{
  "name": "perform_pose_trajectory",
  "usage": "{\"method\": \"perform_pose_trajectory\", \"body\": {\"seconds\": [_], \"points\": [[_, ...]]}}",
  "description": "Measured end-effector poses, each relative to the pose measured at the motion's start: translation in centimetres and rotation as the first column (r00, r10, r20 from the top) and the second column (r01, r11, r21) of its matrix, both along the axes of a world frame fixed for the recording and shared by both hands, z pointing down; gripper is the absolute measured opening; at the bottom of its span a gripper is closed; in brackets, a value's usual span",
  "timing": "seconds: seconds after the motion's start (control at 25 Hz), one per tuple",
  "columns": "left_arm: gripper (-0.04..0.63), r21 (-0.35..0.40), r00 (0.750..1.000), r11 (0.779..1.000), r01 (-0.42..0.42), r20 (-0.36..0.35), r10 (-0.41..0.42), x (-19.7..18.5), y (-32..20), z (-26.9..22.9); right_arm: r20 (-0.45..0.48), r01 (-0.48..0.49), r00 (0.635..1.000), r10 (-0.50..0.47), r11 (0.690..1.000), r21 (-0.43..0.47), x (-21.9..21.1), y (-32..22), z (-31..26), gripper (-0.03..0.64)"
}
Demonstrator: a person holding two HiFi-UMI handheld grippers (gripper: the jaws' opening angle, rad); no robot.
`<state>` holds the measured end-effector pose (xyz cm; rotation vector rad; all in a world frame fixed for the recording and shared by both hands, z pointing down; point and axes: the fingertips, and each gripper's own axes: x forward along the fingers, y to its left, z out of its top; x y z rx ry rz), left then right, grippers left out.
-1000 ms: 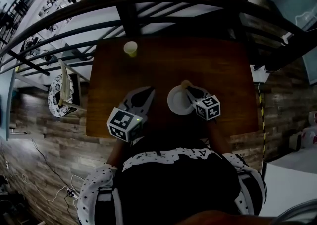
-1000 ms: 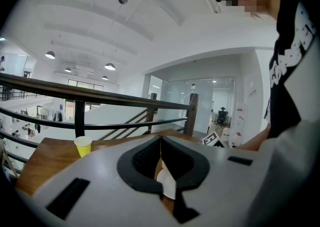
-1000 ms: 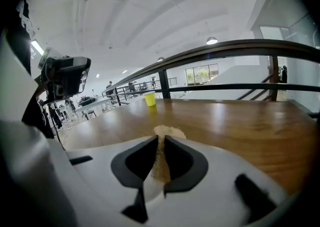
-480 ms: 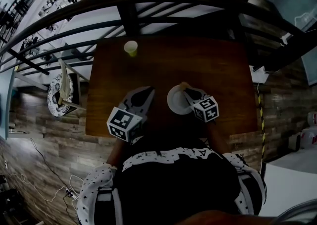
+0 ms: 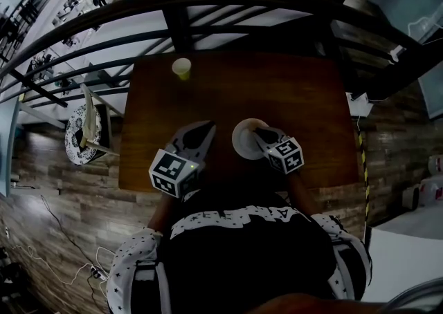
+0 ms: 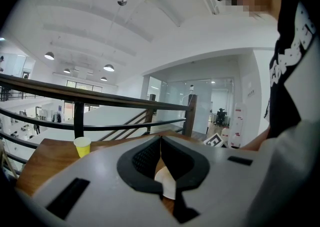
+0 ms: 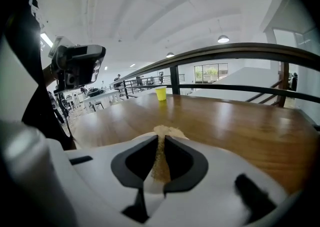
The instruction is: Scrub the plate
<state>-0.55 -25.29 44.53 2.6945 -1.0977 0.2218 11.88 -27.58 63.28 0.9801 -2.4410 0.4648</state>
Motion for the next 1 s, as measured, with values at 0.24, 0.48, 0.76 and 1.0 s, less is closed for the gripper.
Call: {"method": "perform_pose_trajectory", "body": {"seconds": [0.24,0.48,0.76,1.0], "points": [[0.014,0.002,1.000,1.000,-0.003,-0.001,0.003,-0.1,0.1,-0.1,-0.012,0.022,1.000,-0.022,1.000,-0.013,-0.4,0.9,0.0,0.049],[0.014,0.002,1.000,1.000,-0.012,-0.001,0.012,0.0,0.1,-0.2,-0.012,0.035,0.999,-0.035,0.999,-0.024,-0.7,1.5,0.2,0.049],[0.014,0.000,1.000,1.000,-0.013,-0.003,0.013,0.0,0.3,-0.1,-0.006,0.053,0.999,-0.053,0.998,-0.042,-1.1,2.7,0.4,0.049],[0.014,-0.006,1.000,1.000,-0.009,-0.004,0.009,-0.4,0.3,0.1,0.001,0.058,0.998,-0.058,0.997,-0.049,-1.5,3.0,0.5,0.049]]}}
